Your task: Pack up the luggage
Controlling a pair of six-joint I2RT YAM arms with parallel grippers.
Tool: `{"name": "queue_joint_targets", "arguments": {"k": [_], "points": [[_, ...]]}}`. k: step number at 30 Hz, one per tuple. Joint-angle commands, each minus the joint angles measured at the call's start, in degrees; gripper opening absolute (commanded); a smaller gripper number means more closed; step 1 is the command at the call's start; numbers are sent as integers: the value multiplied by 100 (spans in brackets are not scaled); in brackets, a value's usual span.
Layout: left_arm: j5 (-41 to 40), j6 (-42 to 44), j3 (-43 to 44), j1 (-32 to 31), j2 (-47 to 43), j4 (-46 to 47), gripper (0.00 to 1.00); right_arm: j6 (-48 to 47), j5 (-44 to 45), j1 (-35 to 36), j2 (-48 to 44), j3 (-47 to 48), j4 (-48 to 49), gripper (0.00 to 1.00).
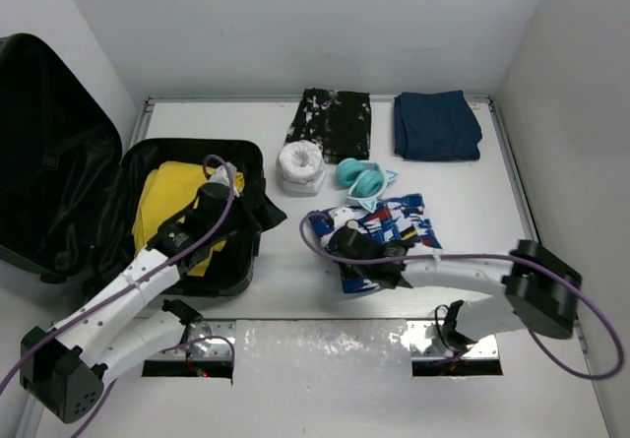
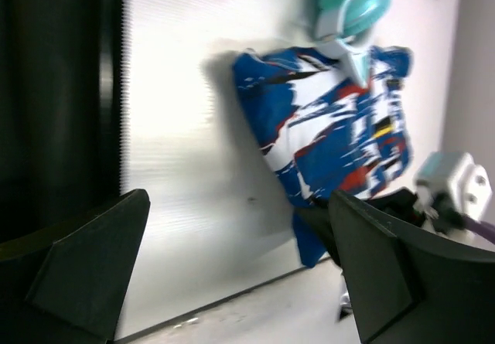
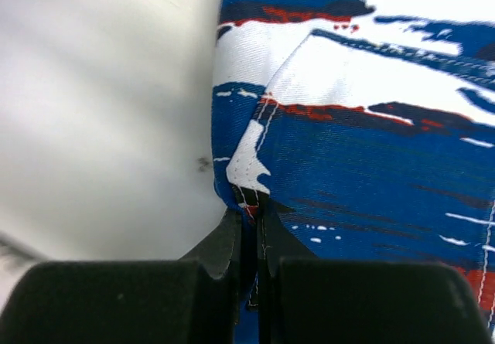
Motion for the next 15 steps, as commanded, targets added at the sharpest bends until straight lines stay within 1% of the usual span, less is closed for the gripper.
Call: {"name": "queue_joint_targets", "arguments": {"k": [1, 4, 6, 7, 9, 10, 12, 15], "points": [[-363, -1007, -140, -363, 84, 927, 99, 277, -274, 31, -782, -268, 954, 0], [-575, -1535, -176, -775, 365, 1252, 100, 303, -239, 23, -1153, -488, 1087, 0], [-646, -1885, -150, -987, 716, 1560, 100, 312, -169, 23, -1277, -550, 1078, 0], [-699, -1974, -106, -1266, 1005, 1717, 100, 286, -169, 23, -1408, -612, 1261, 0], [-961, -2194, 156, -1523, 1340, 1667, 100, 277, -125, 23, -1532, -673, 1315, 0], [-1024, -2238, 262, -1724, 1689, 1597, 100, 268, -116, 23, -1663, -726, 1385, 0], [-1217, -2440, 429, -1883, 1964, 1385, 100, 259, -151, 14, -1786, -796, 1456, 0], [-1174, -2695, 247, -2050, 2273, 1744, 100, 242, -169, 23, -1997, -893, 1544, 0]]}}
